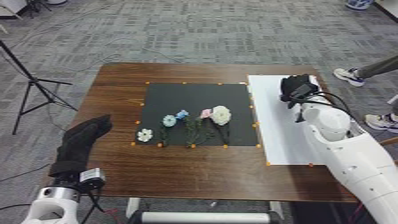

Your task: Arrange flowers

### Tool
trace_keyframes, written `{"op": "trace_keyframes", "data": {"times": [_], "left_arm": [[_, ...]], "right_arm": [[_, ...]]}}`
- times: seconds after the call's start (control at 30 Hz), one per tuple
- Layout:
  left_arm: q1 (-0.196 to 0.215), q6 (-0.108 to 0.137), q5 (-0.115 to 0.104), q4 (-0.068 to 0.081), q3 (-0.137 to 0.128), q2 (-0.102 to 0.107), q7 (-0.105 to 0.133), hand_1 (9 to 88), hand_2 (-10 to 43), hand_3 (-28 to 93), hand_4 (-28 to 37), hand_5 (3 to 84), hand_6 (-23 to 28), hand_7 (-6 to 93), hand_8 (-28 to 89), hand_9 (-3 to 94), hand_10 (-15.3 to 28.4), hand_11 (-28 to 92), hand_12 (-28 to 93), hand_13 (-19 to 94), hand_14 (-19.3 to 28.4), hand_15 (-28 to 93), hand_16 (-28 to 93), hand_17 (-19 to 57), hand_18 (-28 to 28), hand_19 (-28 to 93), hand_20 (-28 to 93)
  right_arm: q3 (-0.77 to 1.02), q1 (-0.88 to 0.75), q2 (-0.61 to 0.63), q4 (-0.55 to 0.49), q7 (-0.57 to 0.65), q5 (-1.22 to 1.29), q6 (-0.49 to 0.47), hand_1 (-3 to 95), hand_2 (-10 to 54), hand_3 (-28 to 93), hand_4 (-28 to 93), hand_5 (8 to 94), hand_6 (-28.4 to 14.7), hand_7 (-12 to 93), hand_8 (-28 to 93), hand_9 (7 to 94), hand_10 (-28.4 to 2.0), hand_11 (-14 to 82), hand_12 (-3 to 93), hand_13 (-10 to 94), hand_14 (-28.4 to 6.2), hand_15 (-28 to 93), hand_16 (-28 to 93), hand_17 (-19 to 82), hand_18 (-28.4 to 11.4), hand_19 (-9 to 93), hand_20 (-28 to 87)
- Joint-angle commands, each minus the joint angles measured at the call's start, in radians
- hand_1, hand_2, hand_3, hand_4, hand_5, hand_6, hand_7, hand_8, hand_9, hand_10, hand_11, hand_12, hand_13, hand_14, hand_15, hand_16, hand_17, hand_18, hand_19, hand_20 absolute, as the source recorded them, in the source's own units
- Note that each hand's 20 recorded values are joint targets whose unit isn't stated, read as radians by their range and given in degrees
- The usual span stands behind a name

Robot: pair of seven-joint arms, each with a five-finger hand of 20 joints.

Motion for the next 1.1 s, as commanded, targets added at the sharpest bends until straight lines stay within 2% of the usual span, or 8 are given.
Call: {"op": "trace_keyframes", "data": {"times": [0.03, 0.27, 0.47, 0.73, 0.9, 1.1], "left_arm": [[0.009, -0.009, 0.003, -0.007, -0.007, -0.002, -0.008, 26.7, -2.2, 70, -18.6, 49.0, -0.8, 18.2, -8, 45.2, 12.2, 19, 14, 35, 17.0, 17, 2, -0.5, 12.3, 4, 15], [0.013, -0.01, 0.004, -0.012, -0.02, 0.006, -0.012, 26.5, -2.1, 70, -18.5, 49.1, -0.8, 18.3, -8, 45.2, 12.2, 19, 14, 35, 17.0, 17, 2, -0.5, 12.3, 4, 15], [0.015, -0.012, 0.004, -0.017, -0.028, 0.013, -0.018, 26.5, -2.1, 70, -18.5, 49.1, -0.7, 18.3, -8, 45.2, 12.2, 19, 14, 35, 17.0, 17, 2, -0.5, 12.3, 4, 15], [0.001, -0.01, 0.009, -0.015, -0.022, 0.019, -0.021, 26.4, -2.1, 70, -18.5, 49.0, -0.8, 18.3, -8, 45.2, 12.2, 19, 14, 35, 16.9, 17, 2, -0.5, 12.3, 4, 15], [-0.006, -0.01, 0.01, -0.014, -0.025, 0.023, -0.023, 26.3, -2.1, 70, -18.5, 49.0, -0.7, 18.4, -8, 45.2, 12.2, 19, 14, 35, 16.9, 17, 2, -0.5, 12.3, 4, 15], [0.012, -0.007, 0.008, -0.02, -0.035, 0.019, -0.022, 26.4, -2.0, 70, -18.6, 49.0, -0.7, 18.3, -8, 45.2, 12.3, 19, 14, 35, 17.0, 17, 2, -0.6, 12.3, 4, 15]], "right_arm": [[-0.014, -0.034, 0.108, -0.247, 0.151, 0.186, -0.015, 53.6, -9.5, 67, -28, 78.7, 6.6, 29, -2, 90.9, -6.2, 7.3, 29.5, 73, -8.6, 57, 36, 29, -20.7, 64, 49], [-0.044, -0.075, 0.14, -0.443, 0.219, 0.29, -0.063, 53.9, -9.5, 66, -27, 80.1, 6.1, 26, -1, 91.3, -6.4, 7.0, 29.5, 73, -9.2, 58, 37, 28, -21.1, 64, 49], [-0.063, -0.128, 0.097, -0.547, 0.245, 0.3, -0.092, 54.0, -9.5, 66, -26, 81.0, 5.8, 25, 0, 91.7, -6.9, 7.2, 29.1, 73, -9.4, 58, 37, 28, -21.5, 64, 49], [-0.137, -0.156, 0.064, -0.575, 0.216, 0.276, -0.11, 54.3, -9.5, 65, -26, 81.4, 5.7, 24, 1, 91.7, -6.9, 7.0, 29.2, 73, -9.5, 57, 37, 28, -21.5, 64, 49], [-0.192, -0.152, 0.092, -0.577, 0.182, 0.241, -0.137, 54.3, -9.5, 65, -26, 81.5, 5.7, 24, 1, 91.5, -6.8, 6.9, 29.1, 72, -9.4, 57, 37, 28, -21.6, 64, 49], [-0.206, -0.175, 0.126, -0.587, 0.168, 0.235, -0.174, 54.3, -9.5, 65, -26, 81.4, 5.8, 24, 1, 91.2, -6.8, 6.7, 29.1, 72, -9.3, 57, 37, 27, -21.3, 63, 48]]}}
